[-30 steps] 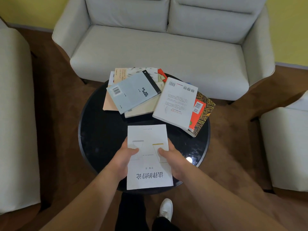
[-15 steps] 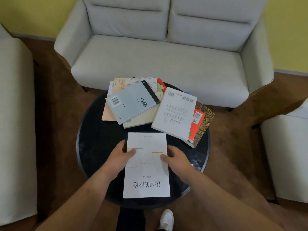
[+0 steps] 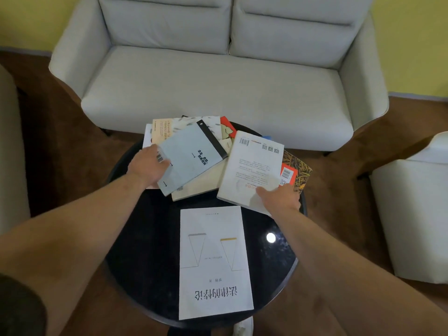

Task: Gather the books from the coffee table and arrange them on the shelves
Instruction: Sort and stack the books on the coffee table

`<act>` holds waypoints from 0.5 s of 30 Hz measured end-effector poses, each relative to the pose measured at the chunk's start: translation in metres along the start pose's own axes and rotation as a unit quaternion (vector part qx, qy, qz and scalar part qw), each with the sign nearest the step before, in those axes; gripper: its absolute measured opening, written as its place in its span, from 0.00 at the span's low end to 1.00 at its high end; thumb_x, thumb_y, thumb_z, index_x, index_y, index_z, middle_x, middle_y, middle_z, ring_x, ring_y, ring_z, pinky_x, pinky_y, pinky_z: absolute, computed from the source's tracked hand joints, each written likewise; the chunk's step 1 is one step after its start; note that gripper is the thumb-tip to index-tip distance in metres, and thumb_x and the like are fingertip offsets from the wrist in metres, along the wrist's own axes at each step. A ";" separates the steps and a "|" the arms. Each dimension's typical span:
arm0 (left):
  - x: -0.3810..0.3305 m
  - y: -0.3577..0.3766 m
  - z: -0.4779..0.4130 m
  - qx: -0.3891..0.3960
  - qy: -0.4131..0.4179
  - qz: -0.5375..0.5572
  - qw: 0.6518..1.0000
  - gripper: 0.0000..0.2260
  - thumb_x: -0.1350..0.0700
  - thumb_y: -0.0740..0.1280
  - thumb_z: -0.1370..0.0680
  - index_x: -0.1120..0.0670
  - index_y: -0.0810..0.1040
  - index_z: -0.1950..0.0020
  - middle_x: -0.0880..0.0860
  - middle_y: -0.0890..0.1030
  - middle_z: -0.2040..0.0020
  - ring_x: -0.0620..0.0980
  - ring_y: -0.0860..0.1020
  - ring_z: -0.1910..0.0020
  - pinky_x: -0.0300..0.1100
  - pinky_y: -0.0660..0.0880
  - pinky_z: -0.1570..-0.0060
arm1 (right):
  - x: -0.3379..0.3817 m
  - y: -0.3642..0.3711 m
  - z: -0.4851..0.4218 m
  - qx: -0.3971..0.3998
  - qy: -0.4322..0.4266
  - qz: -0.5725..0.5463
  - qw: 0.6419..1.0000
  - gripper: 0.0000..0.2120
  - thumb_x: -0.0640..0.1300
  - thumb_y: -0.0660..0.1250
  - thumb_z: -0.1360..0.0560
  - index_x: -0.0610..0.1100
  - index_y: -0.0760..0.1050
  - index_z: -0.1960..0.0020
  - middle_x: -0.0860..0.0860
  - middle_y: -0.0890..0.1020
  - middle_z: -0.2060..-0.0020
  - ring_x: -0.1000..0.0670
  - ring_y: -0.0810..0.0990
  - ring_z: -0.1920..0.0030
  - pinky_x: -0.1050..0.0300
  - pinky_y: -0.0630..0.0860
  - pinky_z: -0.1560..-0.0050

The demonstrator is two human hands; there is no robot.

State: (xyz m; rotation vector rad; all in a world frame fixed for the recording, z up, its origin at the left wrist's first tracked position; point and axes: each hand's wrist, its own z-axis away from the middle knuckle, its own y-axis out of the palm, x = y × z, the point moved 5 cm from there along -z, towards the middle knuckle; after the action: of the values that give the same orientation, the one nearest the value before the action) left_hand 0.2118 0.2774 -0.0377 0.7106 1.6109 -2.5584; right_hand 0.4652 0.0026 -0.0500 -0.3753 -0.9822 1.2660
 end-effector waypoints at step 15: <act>-0.013 -0.047 0.024 0.060 0.008 0.292 0.954 0.15 0.58 0.61 0.17 0.42 0.78 0.37 0.43 0.83 0.50 0.41 0.83 0.58 0.36 0.78 0.72 | 0.003 -0.018 0.013 0.166 0.047 -0.411 0.895 0.10 0.43 0.65 0.17 0.48 0.74 0.36 0.47 0.83 0.43 0.42 0.83 0.44 0.39 0.84 0.46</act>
State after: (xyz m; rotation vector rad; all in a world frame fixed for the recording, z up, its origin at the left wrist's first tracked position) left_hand 0.2021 0.2756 0.0155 1.0335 1.0371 -2.2174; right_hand 0.4664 -0.0035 -0.0288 0.2419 -0.6957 0.6035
